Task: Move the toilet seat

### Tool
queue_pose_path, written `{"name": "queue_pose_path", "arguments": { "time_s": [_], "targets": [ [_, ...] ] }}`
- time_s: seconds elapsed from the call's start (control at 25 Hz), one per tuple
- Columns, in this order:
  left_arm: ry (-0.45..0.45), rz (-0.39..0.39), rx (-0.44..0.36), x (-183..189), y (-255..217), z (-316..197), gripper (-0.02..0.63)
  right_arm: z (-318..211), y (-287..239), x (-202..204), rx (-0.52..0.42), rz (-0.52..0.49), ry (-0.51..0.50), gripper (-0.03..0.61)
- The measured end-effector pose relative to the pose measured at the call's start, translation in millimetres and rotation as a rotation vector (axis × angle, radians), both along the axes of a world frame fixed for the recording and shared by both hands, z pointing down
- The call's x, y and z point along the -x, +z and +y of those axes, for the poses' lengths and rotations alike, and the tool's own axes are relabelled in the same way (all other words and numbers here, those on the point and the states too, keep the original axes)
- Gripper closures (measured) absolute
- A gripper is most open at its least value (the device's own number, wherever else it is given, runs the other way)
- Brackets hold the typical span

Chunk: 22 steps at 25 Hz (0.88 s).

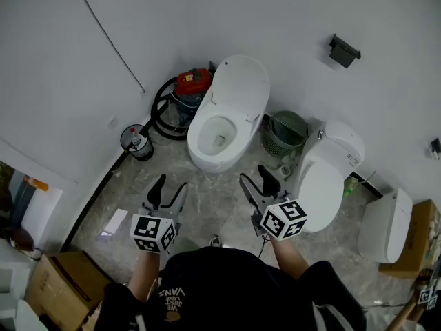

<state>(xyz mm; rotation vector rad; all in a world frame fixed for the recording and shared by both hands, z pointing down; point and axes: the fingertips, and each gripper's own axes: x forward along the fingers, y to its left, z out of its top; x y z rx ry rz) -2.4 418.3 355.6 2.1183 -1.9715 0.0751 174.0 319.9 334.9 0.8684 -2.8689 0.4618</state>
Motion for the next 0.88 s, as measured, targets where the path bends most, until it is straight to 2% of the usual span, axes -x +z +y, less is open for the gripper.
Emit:
{"name": "queue_pose_path", "arguments": {
  "time_s": [0.24, 0.36, 0.88],
  "targets": [
    [-0.035, 0.016, 0.024, 13, 10, -17, 0.347, -26, 13, 8, 0.034, 0.003, -0.001, 0.336],
    [-0.020, 0.020, 0.033, 26, 16, -33, 0.345, -39, 16, 16, 0.037, 0.008, 0.021, 0.336],
    [0.191, -0.015, 0.057, 101, 20, -131, 0.327, -102, 15, 74, 0.035, -0.005, 0.233, 0.336]
  ]
}}
